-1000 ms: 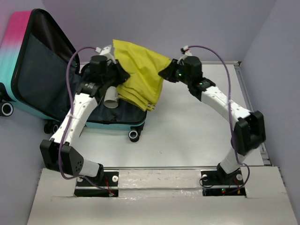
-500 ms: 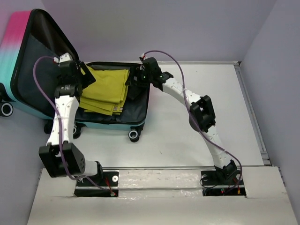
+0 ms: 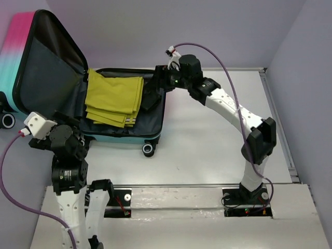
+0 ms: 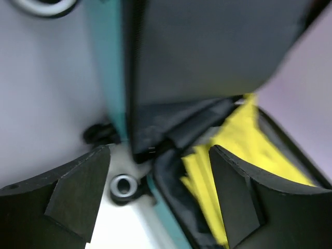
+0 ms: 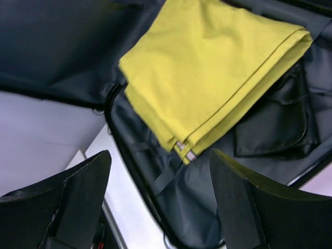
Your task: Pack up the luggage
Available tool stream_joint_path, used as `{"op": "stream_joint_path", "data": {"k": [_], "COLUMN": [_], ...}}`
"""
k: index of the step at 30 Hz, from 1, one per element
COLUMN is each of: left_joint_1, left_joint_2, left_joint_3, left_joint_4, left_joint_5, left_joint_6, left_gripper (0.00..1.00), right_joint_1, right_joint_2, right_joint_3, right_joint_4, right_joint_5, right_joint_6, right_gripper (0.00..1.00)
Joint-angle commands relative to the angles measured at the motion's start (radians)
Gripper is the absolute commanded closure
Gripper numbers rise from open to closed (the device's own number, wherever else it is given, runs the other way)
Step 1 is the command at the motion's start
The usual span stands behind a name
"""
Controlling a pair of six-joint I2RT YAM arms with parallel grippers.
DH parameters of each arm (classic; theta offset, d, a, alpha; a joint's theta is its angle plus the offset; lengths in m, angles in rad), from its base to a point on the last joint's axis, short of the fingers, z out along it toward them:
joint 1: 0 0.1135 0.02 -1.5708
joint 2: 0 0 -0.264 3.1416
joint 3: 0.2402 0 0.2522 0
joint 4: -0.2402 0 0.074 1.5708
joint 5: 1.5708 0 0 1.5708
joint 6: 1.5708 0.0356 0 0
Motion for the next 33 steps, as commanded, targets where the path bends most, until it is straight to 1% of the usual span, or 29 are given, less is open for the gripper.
{"op": "stream_joint_path", "data": {"k": [1,3,5,6,7,10,11,13,15,16,17,18,19,20,21,22,24,26,27,28,29,30,31,32,33], "left_joint_1": [0.007,0.025,0.062,0.09,0.148,0.157,0.157,0.157,0.157,0.157,0.157,0.157,0.157,0.157,0.157,0.154,0.136,0.076,0.046,-0.047,-0.106,-0.178,-0.245,-0.381,-0.452], "left_joint_2": [0.058,0.118,0.228,0.263,0.323,0.392,0.402,0.445,0.474,0.491,0.508,0.509,0.506,0.503,0.502,0.494,0.48,0.454,0.443,0.421,0.407,0.393,0.362,0.345,0.333], "left_joint_3": [-0.071,-0.048,-0.004,0.013,0.029,0.072,0.081,0.098,0.112,0.118,0.122,0.122,0.121,0.119,0.119,0.115,0.096,0.075,0.052,0.037,0.021,-0.009,-0.022,-0.032,-0.051], "left_joint_4": [0.034,0.071,0.103,0.112,0.119,0.14,0.18,0.205,0.254,0.263,0.283,0.289,0.295,0.304,0.304,0.307,0.321,0.327,0.327,0.329,0.332,0.344,0.346,0.344,0.344], "left_joint_5": [-0.33,-0.341,-0.332,-0.322,-0.287,-0.288,-0.292,-0.312,-0.346,-0.351,-0.343,-0.338,-0.328,-0.305,-0.297,-0.292,-0.28,-0.272,-0.283,-0.314,-0.34,-0.363,-0.393,-0.432,-0.458], "left_joint_6": [0.022,0.052,0.066,0.074,0.082,0.106,0.126,0.161,0.232,0.247,0.261,0.263,0.258,0.258,0.258,0.257,0.264,0.266,0.261,0.254,0.254,0.257,0.257,0.248,0.241], "left_gripper": [0.1,0.1,0.1,0.1,0.1,0.11,0.12,0.15,0.22,0.27,0.45,0.55,0.74,0.8,0.88,0.94,0.94,0.94,0.94,0.94,0.94,0.94,0.94,0.94,0.94], "right_joint_1": [0.009,0.009,0.009,0.009,0.009,0.009,0.009,0.009,0.009,0.009,0.009,0.009,0.009,0.009,0.009,0.009,0.02,0.02,0.032,0.041,0.041,0.041,0.052,0.052,0.052], "right_joint_2": [-0.145,-0.208,-0.244,-0.253,-0.259,-0.276,-0.275,-0.262,-0.247,-0.238,-0.213,-0.198,-0.181,-0.131,-0.103,-0.077,0.003,0.049,0.086,0.098,0.109,0.118,0.127,0.127,0.127], "right_joint_3": [-0.199,-0.315,-0.376,-0.402,-0.452,-0.521,-0.531,-0.545,-0.554,-0.554,-0.552,-0.549,-0.542,-0.526,-0.484,-0.47,-0.433,-0.39,-0.379,-0.371,-0.371,-0.371,-0.373,-0.377,-0.39], "right_joint_4": [0.131,0.169,0.183,0.195,0.203,0.22,0.227,0.232,0.24,0.24,0.24,0.235,0.223,0.171,0.149,0.14,0.108,0.102,0.093,0.094,0.094,0.099,0.103,0.112,0.128], "right_joint_5": [-0.098,-0.1,-0.107,-0.112,-0.126,-0.12,-0.12,-0.12,-0.094,-0.084,-0.042,-0.002,0.041,0.123,0.158,0.175,0.187,0.189,0.207,0.221,0.235,0.233,0.232,0.223,0.219], "right_joint_6": [-0.05,-0.056,-0.062,-0.065,-0.072,-0.092,-0.093,-0.101,-0.101,-0.098,-0.096,-0.087,-0.085,-0.084,-0.081,-0.078,-0.073,-0.059,-0.05,-0.037,-0.03,-0.024,-0.02,-0.02,-0.02], "right_gripper": [0.18,0.16,0.16,0.16,0.16,0.15,0.15,0.15,0.16,0.16,0.16,0.16,0.16,0.15,0.14,0.13,0.12,0.15,0.27,0.37,0.49,0.83,0.93,0.93,0.93]}}
